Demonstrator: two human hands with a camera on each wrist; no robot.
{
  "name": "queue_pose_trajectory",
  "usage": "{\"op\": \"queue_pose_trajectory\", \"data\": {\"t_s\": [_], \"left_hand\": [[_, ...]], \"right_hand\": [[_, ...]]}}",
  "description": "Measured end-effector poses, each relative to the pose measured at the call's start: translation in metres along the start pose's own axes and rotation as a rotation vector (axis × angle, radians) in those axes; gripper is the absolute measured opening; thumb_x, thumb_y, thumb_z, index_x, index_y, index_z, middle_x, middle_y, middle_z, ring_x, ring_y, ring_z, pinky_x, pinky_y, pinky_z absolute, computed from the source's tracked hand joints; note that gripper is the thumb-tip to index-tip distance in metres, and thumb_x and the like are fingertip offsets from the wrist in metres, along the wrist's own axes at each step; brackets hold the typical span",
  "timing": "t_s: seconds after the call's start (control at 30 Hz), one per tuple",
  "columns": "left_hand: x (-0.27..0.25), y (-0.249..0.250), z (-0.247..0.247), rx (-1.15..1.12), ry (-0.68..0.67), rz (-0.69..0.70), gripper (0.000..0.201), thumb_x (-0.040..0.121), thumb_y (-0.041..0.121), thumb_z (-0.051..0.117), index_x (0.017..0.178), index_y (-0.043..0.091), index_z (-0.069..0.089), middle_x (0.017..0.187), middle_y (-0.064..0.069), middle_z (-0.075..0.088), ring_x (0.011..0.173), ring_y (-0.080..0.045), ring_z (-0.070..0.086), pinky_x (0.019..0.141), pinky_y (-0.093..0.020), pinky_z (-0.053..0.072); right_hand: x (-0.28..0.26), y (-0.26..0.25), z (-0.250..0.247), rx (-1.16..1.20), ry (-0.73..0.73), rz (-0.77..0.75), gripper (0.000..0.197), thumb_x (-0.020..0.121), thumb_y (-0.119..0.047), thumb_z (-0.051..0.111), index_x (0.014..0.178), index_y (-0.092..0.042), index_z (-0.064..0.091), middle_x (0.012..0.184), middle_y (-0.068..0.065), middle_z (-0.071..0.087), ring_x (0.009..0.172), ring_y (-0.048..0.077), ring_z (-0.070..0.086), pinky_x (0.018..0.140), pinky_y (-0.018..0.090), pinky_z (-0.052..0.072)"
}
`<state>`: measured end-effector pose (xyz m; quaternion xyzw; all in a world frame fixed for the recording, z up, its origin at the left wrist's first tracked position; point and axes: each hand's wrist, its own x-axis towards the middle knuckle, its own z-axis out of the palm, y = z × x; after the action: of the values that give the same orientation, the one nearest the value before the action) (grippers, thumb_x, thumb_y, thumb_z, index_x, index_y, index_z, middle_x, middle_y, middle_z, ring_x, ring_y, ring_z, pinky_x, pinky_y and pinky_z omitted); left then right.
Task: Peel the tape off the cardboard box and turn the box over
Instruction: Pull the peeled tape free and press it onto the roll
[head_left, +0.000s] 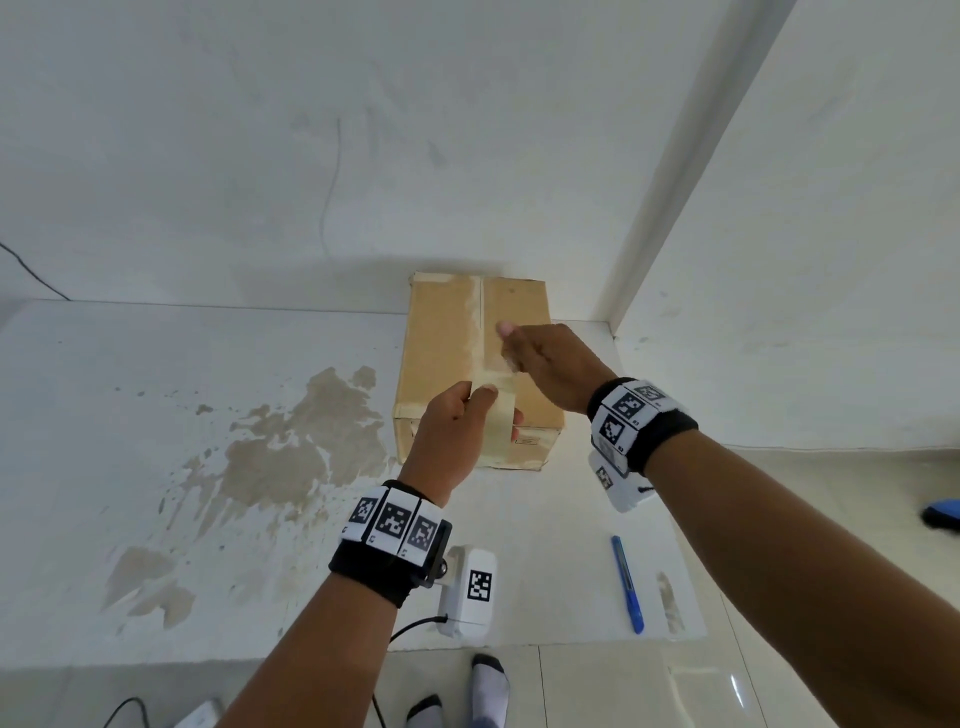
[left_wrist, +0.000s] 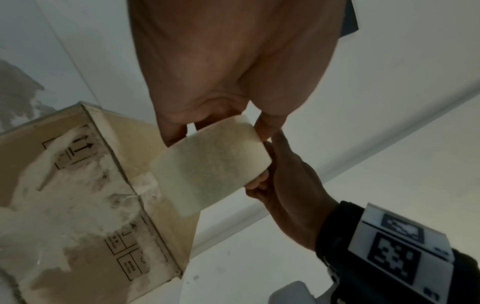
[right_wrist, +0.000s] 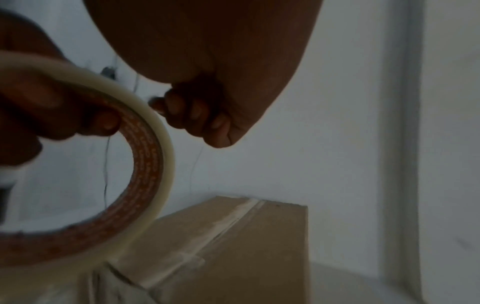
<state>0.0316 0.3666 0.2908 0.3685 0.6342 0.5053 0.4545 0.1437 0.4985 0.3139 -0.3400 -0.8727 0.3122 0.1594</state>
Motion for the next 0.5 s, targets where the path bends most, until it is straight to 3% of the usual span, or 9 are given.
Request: {"op": "queue_pose_trajectory", "data": {"t_s": [0.1, 0.17, 0.2, 0.27, 0.3, 0.33, 0.37, 0.4, 0.5], "left_hand": [[0.001, 0.002, 0.001, -0.039, 0.024, 0.018, 0.037, 0.096, 0.039, 0.047, 0.100, 0.007, 0.064, 0.081, -0.009, 0.075, 0.078, -0.032, 0.071, 0.079, -0.045, 0.057], [0.004, 0.004, 0.002, -0.010, 0.081, 0.057, 0.047, 0.093, 0.048, 0.049, 0.091, 0.001, 0.056, 0.068, -0.015, 0.057, 0.062, -0.030, 0.054, 0.069, -0.039, 0.050], [0.005, 0.005, 0.004, -0.010, 0.101, 0.086, 0.048, 0.093, 0.049, 0.048, 0.087, 0.002, 0.053, 0.068, -0.013, 0.052, 0.062, -0.028, 0.050, 0.067, -0.040, 0.047], [0.008, 0.007, 0.008, -0.026, 0.100, 0.121, 0.041, 0.092, 0.055, 0.042, 0.085, 0.017, 0.056, 0.081, -0.017, 0.060, 0.075, -0.031, 0.060, 0.077, -0.045, 0.051], [0.009, 0.009, 0.011, -0.056, 0.079, 0.122, 0.035, 0.091, 0.059, 0.039, 0.082, 0.031, 0.059, 0.088, -0.019, 0.063, 0.085, -0.032, 0.062, 0.086, -0.045, 0.052], [0.010, 0.010, 0.014, -0.091, 0.054, 0.102, 0.033, 0.091, 0.062, 0.037, 0.074, 0.046, 0.060, 0.088, -0.016, 0.064, 0.088, -0.030, 0.062, 0.092, -0.044, 0.050], [0.009, 0.011, 0.017, -0.131, 0.031, 0.077, 0.036, 0.090, 0.063, 0.036, 0.067, 0.051, 0.061, 0.085, -0.011, 0.063, 0.088, -0.026, 0.061, 0.094, -0.043, 0.048], [0.010, 0.011, 0.018, -0.149, 0.012, 0.048, 0.039, 0.090, 0.064, 0.036, 0.066, 0.050, 0.063, 0.085, -0.006, 0.063, 0.088, -0.022, 0.061, 0.094, -0.043, 0.049], [0.012, 0.009, 0.024, -0.143, -0.048, 0.043, 0.049, 0.086, 0.068, 0.037, 0.078, 0.027, 0.063, 0.076, -0.004, 0.055, 0.078, -0.019, 0.055, 0.094, -0.048, 0.049]], "right_hand": [[-0.009, 0.009, 0.006, 0.178, 0.155, 0.106, 0.060, 0.107, -0.051, 0.019, 0.065, -0.015, 0.041, 0.058, -0.007, 0.040, 0.055, 0.015, 0.035, 0.063, 0.029, 0.034], [-0.022, 0.014, 0.016, 0.225, 0.247, 0.134, 0.057, 0.105, -0.053, 0.023, 0.068, -0.015, 0.041, 0.062, -0.003, 0.040, 0.058, 0.016, 0.036, 0.062, 0.028, 0.035], [-0.030, 0.016, 0.022, 0.250, 0.287, 0.128, 0.054, 0.103, -0.057, 0.029, 0.072, -0.015, 0.043, 0.066, -0.002, 0.044, 0.060, 0.014, 0.039, 0.062, 0.025, 0.037], [-0.046, 0.018, 0.037, 0.317, 0.341, 0.105, 0.044, 0.094, -0.060, 0.047, 0.086, -0.017, 0.049, 0.078, -0.005, 0.053, 0.064, 0.009, 0.047, 0.062, 0.017, 0.042], [-0.053, 0.020, 0.045, 0.349, 0.353, 0.112, 0.039, 0.090, -0.058, 0.057, 0.096, -0.020, 0.051, 0.088, -0.008, 0.057, 0.069, 0.008, 0.051, 0.062, 0.016, 0.045], [-0.058, 0.021, 0.052, 0.371, 0.360, 0.132, 0.040, 0.085, -0.053, 0.068, 0.106, -0.024, 0.050, 0.099, -0.010, 0.058, 0.075, 0.007, 0.056, 0.062, 0.017, 0.047], [-0.062, 0.023, 0.058, 0.383, 0.369, 0.153, 0.047, 0.081, -0.048, 0.075, 0.114, -0.027, 0.049, 0.108, -0.012, 0.056, 0.081, 0.008, 0.058, 0.062, 0.018, 0.049], [-0.065, 0.024, 0.061, 0.390, 0.381, 0.173, 0.055, 0.078, -0.045, 0.080, 0.119, -0.029, 0.047, 0.115, -0.014, 0.054, 0.086, 0.008, 0.060, 0.062, 0.019, 0.051], [-0.069, 0.027, 0.060, 0.462, 0.405, 0.222, 0.059, 0.079, -0.041, 0.082, 0.126, -0.032, 0.048, 0.124, -0.018, 0.054, 0.093, 0.007, 0.064, 0.069, 0.021, 0.055]]}}
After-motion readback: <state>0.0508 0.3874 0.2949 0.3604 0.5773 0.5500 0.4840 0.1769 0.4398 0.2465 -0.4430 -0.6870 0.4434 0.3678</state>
